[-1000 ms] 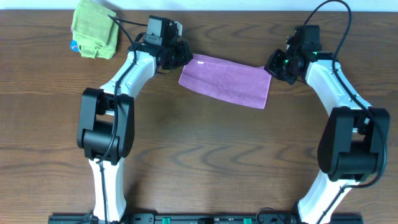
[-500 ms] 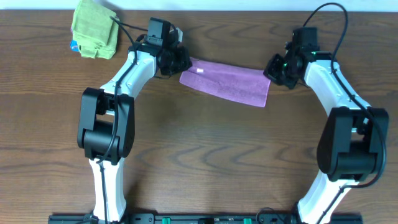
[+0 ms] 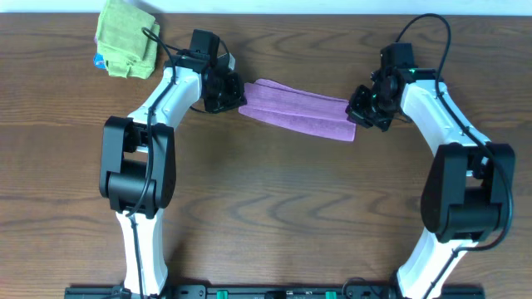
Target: Fold the cloth
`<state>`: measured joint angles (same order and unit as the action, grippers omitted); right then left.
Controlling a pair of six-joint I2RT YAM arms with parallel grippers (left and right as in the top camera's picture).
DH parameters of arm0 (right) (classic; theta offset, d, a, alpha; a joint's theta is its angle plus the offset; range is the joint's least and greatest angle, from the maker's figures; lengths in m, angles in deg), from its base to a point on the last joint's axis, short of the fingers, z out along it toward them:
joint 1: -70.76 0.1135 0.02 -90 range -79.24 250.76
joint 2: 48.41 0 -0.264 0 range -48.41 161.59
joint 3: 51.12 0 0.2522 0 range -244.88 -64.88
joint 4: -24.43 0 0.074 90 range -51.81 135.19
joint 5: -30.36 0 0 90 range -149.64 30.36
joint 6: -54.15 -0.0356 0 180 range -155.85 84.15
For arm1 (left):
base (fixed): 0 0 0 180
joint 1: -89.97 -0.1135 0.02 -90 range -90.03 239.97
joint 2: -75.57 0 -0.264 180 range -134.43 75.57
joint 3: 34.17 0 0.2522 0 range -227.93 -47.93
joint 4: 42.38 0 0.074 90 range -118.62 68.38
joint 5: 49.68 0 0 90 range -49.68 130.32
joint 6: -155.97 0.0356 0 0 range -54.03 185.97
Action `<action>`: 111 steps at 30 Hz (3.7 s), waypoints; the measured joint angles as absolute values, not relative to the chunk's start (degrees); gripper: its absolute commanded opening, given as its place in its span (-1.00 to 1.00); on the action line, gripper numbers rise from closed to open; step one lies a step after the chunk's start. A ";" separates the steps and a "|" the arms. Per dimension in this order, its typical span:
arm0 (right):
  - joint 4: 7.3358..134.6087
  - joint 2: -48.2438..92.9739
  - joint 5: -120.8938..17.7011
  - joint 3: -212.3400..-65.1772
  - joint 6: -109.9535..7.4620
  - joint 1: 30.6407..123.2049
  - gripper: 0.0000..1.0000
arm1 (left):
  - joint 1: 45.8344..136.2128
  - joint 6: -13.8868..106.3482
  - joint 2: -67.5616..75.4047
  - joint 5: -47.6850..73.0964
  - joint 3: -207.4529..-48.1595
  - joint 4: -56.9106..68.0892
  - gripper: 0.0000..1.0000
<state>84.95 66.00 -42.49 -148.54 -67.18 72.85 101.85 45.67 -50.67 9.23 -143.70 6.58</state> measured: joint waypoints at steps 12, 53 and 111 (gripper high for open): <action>85.41 66.00 -44.85 -148.87 -65.02 72.39 -0.97 | 99.97 52.54 -50.67 10.72 -150.47 13.32 0.25; 95.97 64.06 -55.59 -152.34 -63.16 76.34 -0.97 | 107.89 63.62 -50.67 25.32 -156.55 12.79 -0.88; 78.17 75.53 -58.91 -153.24 -60.60 79.32 -0.97 | 111.58 65.83 -56.11 28.31 -149.73 17.56 -0.88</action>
<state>78.17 75.53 -58.91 -153.24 -60.60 79.32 111.58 65.83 -56.11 28.31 -149.73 17.56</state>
